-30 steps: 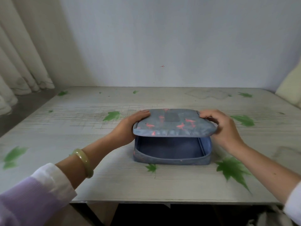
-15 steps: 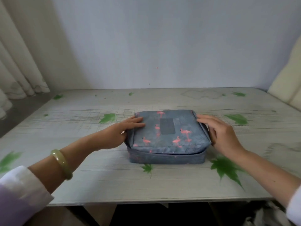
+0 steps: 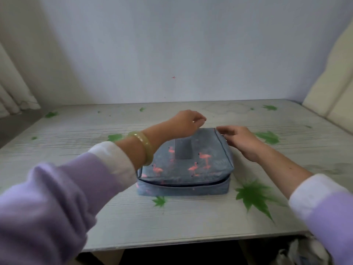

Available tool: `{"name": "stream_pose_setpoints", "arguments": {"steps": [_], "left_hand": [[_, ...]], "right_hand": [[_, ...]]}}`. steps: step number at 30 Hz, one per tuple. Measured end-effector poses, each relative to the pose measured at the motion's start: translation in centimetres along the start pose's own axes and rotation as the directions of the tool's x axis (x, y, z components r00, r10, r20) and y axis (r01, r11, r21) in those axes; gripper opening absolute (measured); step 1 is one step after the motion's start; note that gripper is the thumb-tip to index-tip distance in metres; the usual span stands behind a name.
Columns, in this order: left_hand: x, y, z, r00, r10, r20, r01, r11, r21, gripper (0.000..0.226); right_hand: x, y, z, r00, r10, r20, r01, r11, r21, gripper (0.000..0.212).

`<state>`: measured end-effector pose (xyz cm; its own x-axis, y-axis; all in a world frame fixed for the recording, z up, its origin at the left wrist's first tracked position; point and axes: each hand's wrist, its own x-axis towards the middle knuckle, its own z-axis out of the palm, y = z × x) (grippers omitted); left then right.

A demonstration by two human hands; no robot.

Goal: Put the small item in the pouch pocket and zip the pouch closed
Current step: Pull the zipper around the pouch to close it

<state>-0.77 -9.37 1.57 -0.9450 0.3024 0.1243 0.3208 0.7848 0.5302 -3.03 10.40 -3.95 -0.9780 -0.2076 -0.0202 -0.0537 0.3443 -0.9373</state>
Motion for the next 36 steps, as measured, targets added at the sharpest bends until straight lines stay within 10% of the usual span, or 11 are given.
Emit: {"name": "stream_pose_setpoints", "arguments": {"steps": [17, 36], "left_hand": [[3.8, -0.1, 2.6, 0.99, -0.136, 0.046, 0.131, 0.988, 0.086, 0.026], [4.2, -0.6, 3.1, 0.99, -0.138, 0.036, 0.137, 0.99, 0.035, 0.02]], "right_hand": [[2.0, 0.7, 0.2, 0.986, -0.023, 0.166, 0.024, 1.0, -0.003, 0.033], [1.8, 1.4, -0.1, 0.991, -0.132, -0.001, 0.127, 0.961, -0.244, 0.012]]}}
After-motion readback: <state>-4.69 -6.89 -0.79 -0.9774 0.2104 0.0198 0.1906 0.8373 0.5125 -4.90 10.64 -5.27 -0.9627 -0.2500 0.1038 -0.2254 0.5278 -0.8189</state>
